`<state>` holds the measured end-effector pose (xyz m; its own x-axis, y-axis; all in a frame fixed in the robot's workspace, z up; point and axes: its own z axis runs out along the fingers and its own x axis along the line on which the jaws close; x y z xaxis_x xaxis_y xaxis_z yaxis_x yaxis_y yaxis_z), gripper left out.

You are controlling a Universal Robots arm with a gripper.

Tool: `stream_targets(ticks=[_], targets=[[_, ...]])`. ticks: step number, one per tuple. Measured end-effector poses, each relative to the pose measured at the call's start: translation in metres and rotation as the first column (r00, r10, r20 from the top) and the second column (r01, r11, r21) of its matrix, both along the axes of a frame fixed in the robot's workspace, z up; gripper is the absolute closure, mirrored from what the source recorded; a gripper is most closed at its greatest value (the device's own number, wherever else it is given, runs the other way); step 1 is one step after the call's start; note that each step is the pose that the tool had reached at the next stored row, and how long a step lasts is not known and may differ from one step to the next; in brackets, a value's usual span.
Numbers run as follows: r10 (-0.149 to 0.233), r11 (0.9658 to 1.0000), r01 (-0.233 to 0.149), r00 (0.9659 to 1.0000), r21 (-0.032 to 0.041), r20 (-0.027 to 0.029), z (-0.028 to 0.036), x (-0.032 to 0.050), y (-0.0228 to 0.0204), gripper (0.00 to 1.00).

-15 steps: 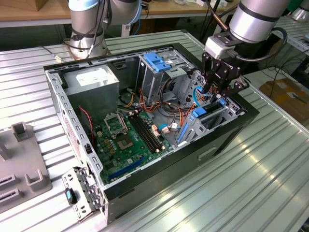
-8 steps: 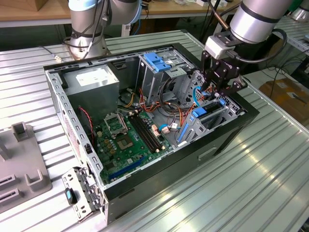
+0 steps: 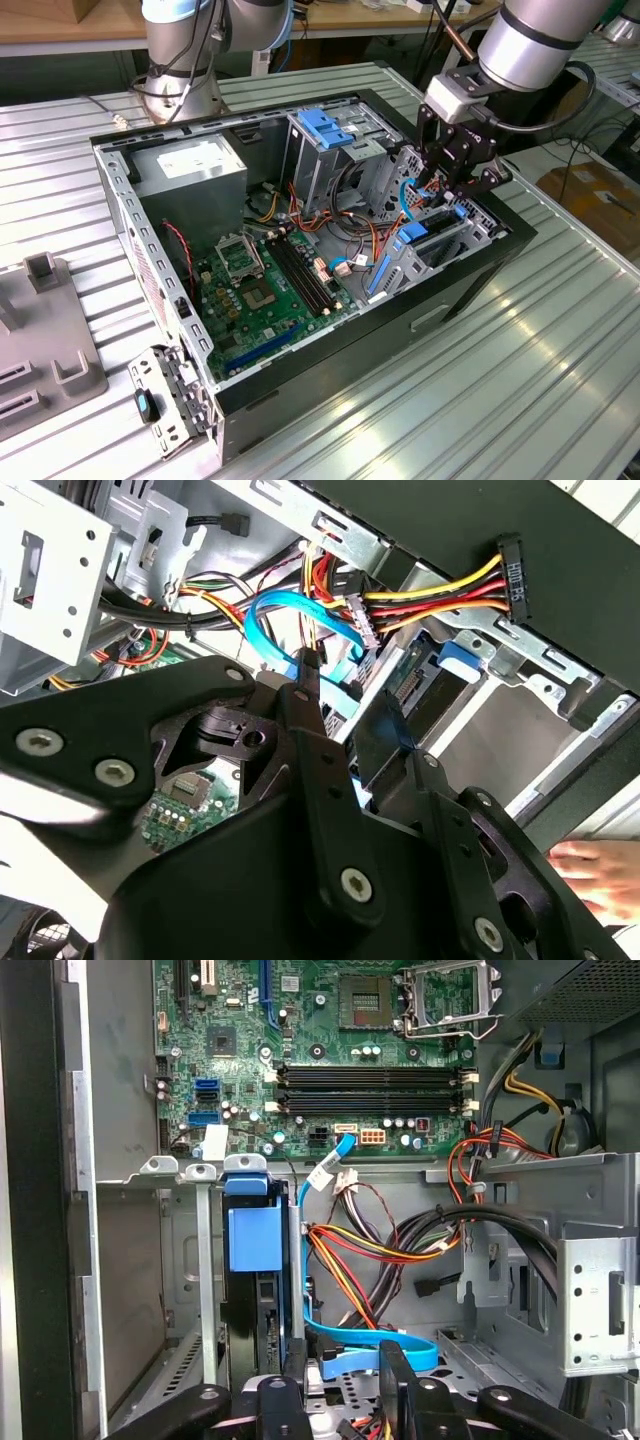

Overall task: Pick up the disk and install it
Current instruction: 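Insert the first disk wire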

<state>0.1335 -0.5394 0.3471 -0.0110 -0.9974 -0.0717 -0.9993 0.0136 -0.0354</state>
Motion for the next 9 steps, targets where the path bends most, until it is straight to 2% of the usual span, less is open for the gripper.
stream_targets(ticks=[2, 6, 9], targets=[[0.000, 1.0000, 0.000, 1.0000, 0.0000, 0.0000, 0.0000, 0.0000, 0.0000, 0.60], [0.000, 1.0000, 0.000, 1.0000, 0.0001, 0.0000, 0.0000, 0.0000, 0.0000, 0.84], [0.000, 1.0000, 0.000, 1.0000, 0.0001, 0.0000, 0.0000, 0.0000, 0.0000, 0.84]])
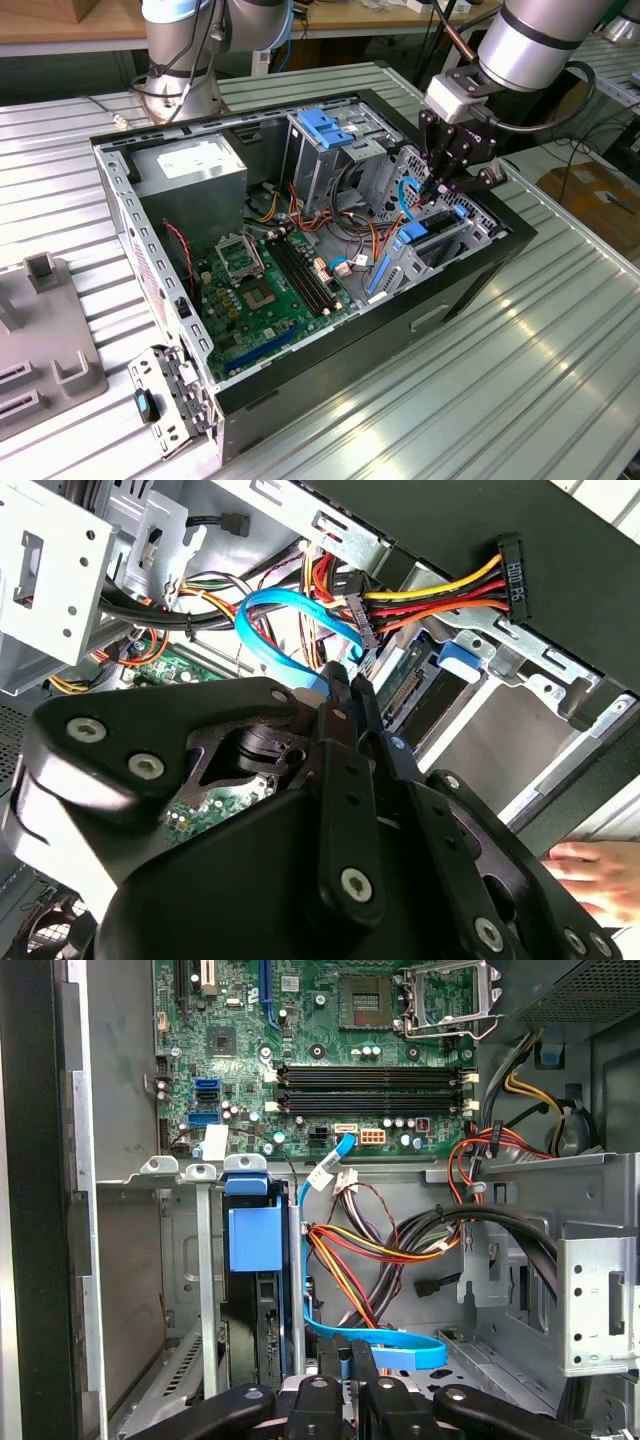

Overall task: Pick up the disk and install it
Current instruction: 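Insert the first disk wire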

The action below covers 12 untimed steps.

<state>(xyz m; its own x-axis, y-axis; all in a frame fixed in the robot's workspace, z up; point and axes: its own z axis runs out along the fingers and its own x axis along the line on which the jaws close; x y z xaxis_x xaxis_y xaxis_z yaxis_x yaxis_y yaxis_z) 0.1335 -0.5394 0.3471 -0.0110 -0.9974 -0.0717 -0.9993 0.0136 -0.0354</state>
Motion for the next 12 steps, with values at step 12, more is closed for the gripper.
stream_targets(ticks=[12], targets=[[0.034, 0.9982, -0.034, 0.9994, -0.0487, 0.0008, 0.0060, -0.0017, -0.0011, 0.84]])
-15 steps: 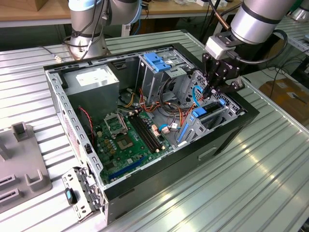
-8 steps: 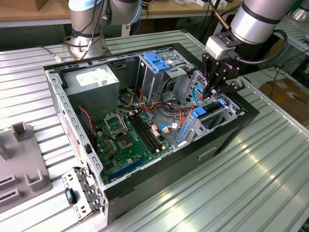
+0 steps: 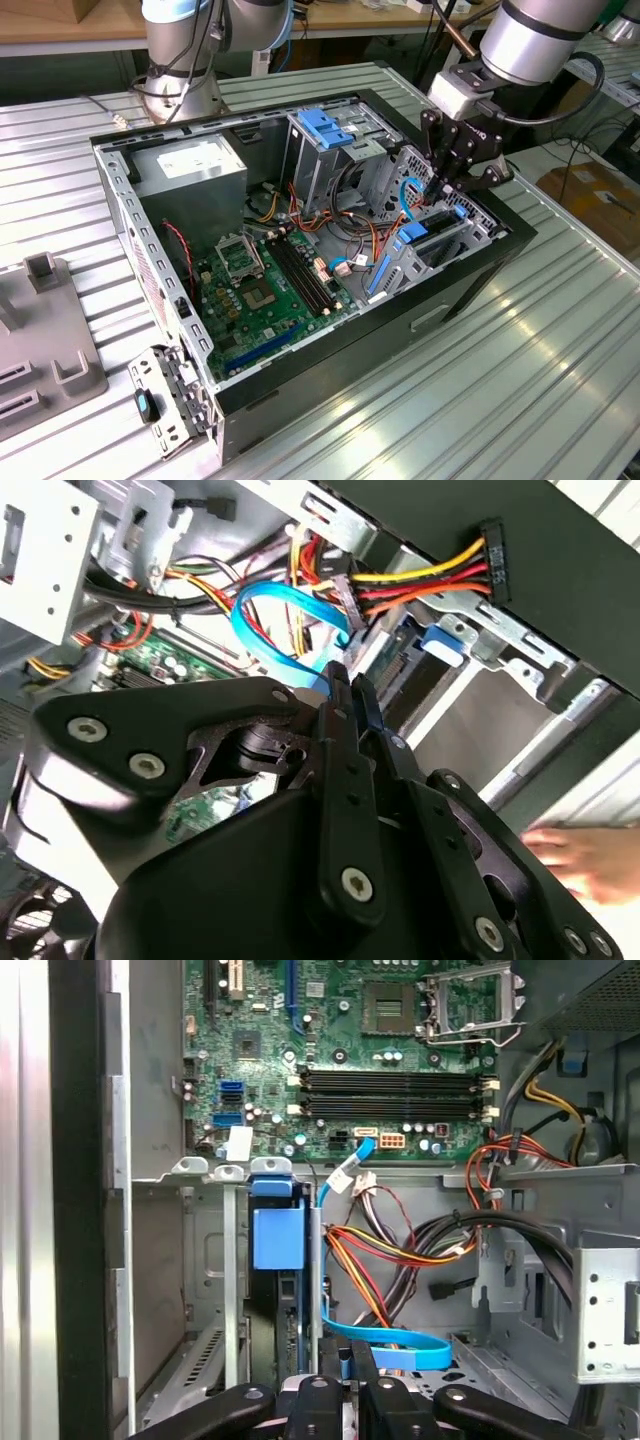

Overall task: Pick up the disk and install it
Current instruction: 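Insert the first disk wire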

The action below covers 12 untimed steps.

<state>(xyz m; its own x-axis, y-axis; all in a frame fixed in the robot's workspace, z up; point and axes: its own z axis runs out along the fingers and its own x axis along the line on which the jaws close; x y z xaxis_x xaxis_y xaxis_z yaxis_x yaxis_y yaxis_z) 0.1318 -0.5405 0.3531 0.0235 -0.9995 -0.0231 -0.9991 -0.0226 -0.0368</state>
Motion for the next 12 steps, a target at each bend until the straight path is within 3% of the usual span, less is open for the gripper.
stream_targets(ticks=[2, 6, 8, 10, 12], targets=[[0.004, 1.0000, -0.004, 1.0000, -0.0034, 0.0006, 0.0000, -0.0013, -0.0007, 0.84], [0.051, 0.9987, -0.051, 0.9986, -0.0038, 0.0155, -0.0012, -0.0026, -0.0028, 0.84], [0.091, 0.9959, -0.091, 0.9956, -0.0048, 0.0237, -0.0019, -0.0027, -0.0037, 0.84], [0.106, 0.9943, -0.106, 0.9939, -0.0077, 0.0293, -0.0020, -0.0068, -0.0065, 0.84], [0.110, 0.9940, -0.109, 0.9935, -0.0081, 0.0311, -0.0021, -0.0089, -0.0091, 0.84]])
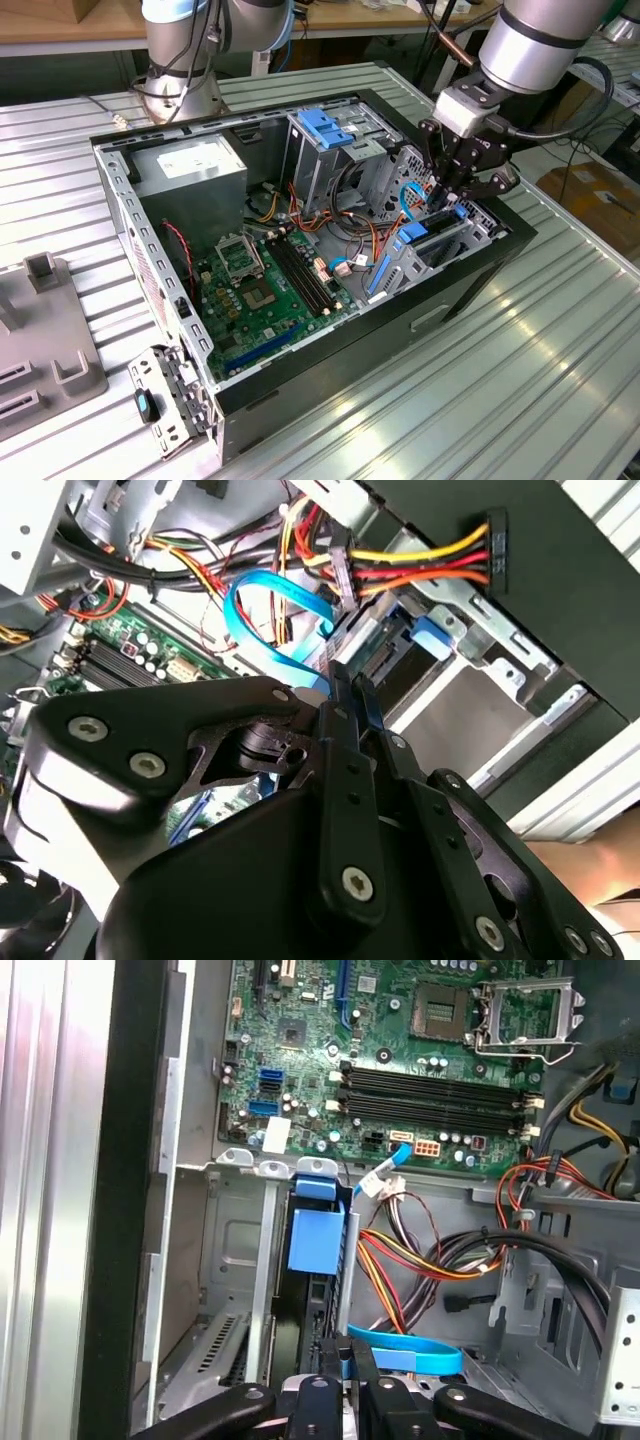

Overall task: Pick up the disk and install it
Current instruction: 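Insert the first disk wire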

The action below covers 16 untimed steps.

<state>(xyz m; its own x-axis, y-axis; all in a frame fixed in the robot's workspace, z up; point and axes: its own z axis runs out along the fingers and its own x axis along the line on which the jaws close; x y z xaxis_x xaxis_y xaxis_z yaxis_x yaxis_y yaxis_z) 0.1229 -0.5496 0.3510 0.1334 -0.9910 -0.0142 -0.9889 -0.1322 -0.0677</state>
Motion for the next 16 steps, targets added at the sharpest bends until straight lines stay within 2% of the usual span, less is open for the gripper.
stream_targets(ticks=[2, 4, 8, 16], targets=[[0.004, 1.0000, -0.004, 1.0000, -0.0003, 0.0017, 0.0000, -0.0016, -0.0030, 0.84], [0.007, 1.0000, -0.007, 1.0000, -0.0043, 0.0020, -0.0001, -0.0019, -0.0036, 0.84], [0.008, 1.0000, -0.008, 1.0000, -0.0055, 0.0020, -0.0007, -0.0029, -0.0057, 0.84], [0.008, 1.0000, -0.008, 1.0000, -0.0062, 0.0019, -0.0017, -0.0035, -0.0062, 0.84]])
